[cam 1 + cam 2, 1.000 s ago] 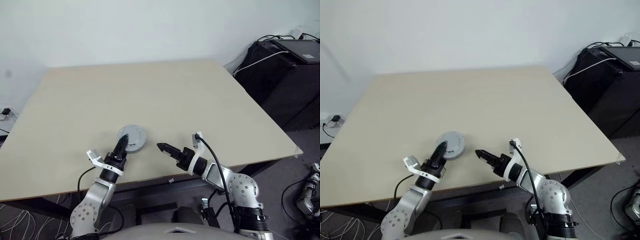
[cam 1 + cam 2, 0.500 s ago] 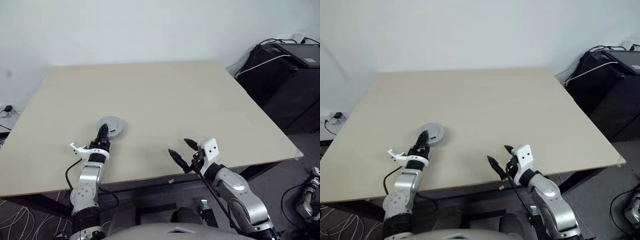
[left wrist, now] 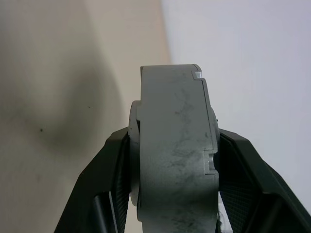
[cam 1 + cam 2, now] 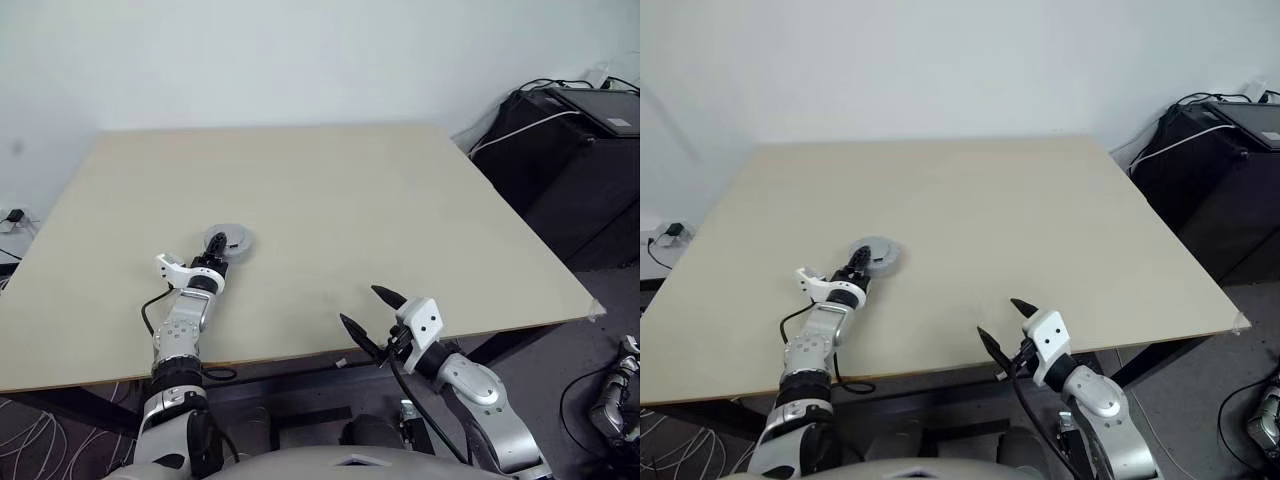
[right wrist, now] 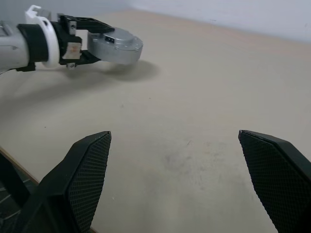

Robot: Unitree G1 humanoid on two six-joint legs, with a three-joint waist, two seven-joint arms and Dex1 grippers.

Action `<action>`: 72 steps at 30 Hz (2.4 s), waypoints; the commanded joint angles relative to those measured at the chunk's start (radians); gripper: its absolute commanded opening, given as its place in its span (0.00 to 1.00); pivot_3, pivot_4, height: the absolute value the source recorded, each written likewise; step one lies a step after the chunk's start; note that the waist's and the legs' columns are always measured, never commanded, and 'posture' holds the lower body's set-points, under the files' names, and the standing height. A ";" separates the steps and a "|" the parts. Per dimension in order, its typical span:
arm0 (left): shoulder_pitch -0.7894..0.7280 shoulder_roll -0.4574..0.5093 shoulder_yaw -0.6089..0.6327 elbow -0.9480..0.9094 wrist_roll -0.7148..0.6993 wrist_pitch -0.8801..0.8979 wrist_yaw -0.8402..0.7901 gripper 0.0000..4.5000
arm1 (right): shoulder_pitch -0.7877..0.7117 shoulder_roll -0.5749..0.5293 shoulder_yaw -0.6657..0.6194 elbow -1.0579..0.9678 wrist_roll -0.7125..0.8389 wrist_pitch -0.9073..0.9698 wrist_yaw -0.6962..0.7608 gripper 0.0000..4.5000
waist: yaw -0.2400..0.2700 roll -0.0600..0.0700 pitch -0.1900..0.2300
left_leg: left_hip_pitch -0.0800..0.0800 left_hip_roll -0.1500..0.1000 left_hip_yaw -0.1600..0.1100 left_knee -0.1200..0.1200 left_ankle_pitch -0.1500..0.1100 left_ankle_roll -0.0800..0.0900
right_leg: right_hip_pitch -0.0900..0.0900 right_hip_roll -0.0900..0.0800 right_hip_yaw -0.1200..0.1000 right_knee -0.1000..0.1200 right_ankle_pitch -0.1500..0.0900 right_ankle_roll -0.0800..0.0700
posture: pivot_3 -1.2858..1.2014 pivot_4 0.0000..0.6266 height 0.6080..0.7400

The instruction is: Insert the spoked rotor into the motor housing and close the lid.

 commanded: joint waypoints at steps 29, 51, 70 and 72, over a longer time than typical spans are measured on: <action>-0.025 0.006 0.028 -0.023 0.251 0.113 0.144 0.99 | -0.038 0.026 -0.006 0.007 0.001 0.045 0.014 1.00 | -0.014 0.002 -0.003 | 0.014 0.005 0.002 -0.004 0.000 -0.001 | 0.012 -0.003 0.001 0.000 0.002 0.000 | 0.52 0.00 1.00; 0.613 0.185 -0.418 -0.712 0.599 -0.024 -0.245 0.99 | -0.052 0.042 -0.002 0.029 0.022 0.062 0.048 1.00 | -0.014 0.011 -0.013 | 0.016 0.004 0.009 -0.015 -0.001 -0.001 | 0.004 -0.007 0.008 -0.001 0.000 -0.002 | 0.52 0.00 1.00; 0.713 0.075 -0.538 -0.616 1.041 -0.819 -0.114 0.99 | 0.024 0.161 -0.094 0.094 -0.054 -0.159 -0.156 1.00 | -0.001 0.013 -0.010 | 0.009 0.005 0.012 -0.016 -0.001 -0.001 | -0.004 -0.006 0.010 0.000 -0.004 0.003 | 0.52 0.00 1.00; 0.712 0.080 -0.537 -0.617 1.029 -0.813 -0.121 0.99 | 0.035 0.153 -0.081 0.107 -0.064 -0.180 -0.141 1.00 | -0.001 0.013 -0.010 | 0.009 0.005 0.012 -0.016 -0.001 -0.001 | -0.004 -0.006 0.010 0.000 -0.004 0.003 | 0.52 0.00 1.00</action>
